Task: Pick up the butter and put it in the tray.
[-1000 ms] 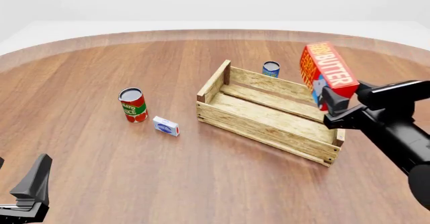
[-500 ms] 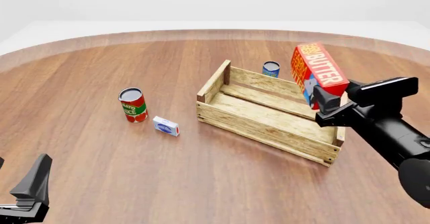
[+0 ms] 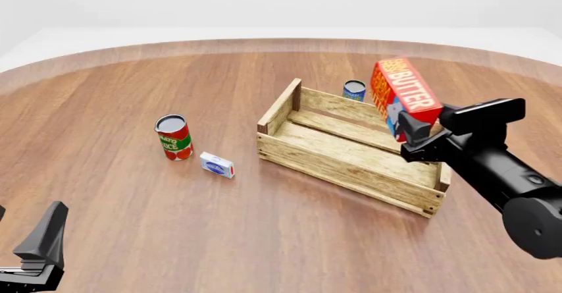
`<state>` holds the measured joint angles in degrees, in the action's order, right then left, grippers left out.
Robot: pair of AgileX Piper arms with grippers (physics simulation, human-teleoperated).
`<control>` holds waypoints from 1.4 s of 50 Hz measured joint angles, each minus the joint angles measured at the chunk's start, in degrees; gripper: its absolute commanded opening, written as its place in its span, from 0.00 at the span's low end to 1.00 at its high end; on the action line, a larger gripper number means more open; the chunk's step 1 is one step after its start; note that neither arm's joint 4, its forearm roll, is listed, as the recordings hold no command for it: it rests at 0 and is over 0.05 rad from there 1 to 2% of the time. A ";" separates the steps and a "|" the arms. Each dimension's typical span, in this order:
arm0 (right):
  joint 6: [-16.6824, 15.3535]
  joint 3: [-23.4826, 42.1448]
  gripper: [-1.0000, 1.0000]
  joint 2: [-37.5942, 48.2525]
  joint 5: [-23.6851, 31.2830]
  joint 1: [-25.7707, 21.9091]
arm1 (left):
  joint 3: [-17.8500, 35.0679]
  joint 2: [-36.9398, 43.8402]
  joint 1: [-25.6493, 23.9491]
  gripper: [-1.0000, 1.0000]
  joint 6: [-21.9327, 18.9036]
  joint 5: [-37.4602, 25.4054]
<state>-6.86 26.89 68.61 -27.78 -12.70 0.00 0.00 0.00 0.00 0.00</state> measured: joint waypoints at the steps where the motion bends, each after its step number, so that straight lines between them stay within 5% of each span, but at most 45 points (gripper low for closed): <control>1: 0.05 0.05 0.00 0.27 -0.17 -0.07 | 0.00 0.00 0.00 1.00 0.00 0.00; 70: 1.34 3.47 0.00 13.89 -6.84 -1.08 | 0.00 0.00 0.00 1.00 0.00 0.00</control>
<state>-5.52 30.36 82.51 -34.62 -13.78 0.00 0.00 0.00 0.00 0.00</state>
